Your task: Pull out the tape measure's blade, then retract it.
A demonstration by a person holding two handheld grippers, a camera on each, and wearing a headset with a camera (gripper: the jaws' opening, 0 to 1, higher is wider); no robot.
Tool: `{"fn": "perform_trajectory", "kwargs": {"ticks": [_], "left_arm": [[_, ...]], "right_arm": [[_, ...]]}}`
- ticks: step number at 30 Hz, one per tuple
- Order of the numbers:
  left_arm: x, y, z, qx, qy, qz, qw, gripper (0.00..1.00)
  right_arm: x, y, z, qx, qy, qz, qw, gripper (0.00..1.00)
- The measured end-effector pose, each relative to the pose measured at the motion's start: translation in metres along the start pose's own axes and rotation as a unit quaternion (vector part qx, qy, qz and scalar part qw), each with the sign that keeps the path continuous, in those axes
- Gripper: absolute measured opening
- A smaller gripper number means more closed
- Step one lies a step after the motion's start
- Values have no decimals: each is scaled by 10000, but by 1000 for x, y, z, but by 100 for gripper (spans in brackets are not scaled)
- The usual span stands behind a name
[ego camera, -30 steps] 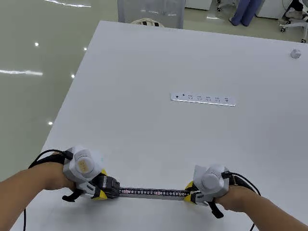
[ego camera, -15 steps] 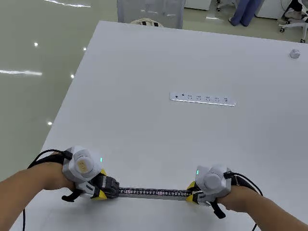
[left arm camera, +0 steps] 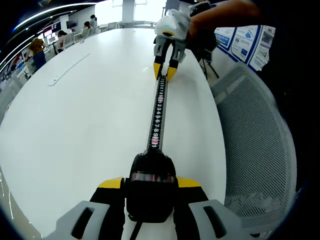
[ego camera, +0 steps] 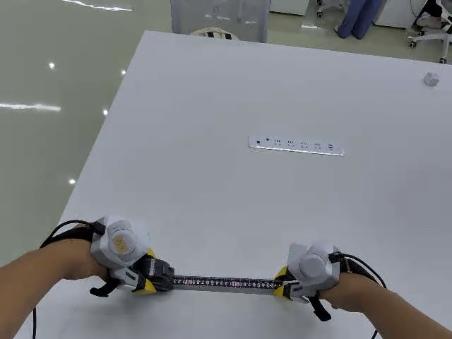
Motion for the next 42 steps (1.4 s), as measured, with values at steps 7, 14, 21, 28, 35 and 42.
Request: {"fn": "perform_trajectory", "kwargs": {"ticks": [7,14,21,28,35,42], "left_arm": [[0,0,1,-30,-62,-31,10000,34],[0,0,1,-45,-181,-89,9998,34],[0,0,1,-62,-217,-94,9997,34],[-9,-3,-2,333,-370,-444,9978,37],[-5,11,-9,519,-252,-215,9981,56],[-14,24,-5,529,43,-203,9984,63]], "right_arm": [[0,0,0,-20,-90,-29,10000,15],[0,0,-2,-48,-165,-4,9999,15],[-1,-1,-4,-32,-197,20,9998,15],[1,0,-6,-192,-259,81,9994,17],[4,3,-12,-207,-199,86,9995,21],[13,13,-10,-313,-188,221,9991,20]]}}
Point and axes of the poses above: the centre of the closed fingertips' face, and the gripper's own axes: y roughly backward along the fingers, z roughly to its right, x roughly out of its top, the point moved 2 cm from there along y, roughly backward along the fingers, and after that the axes turned 9 degrees about y, right-handed, at the moved point
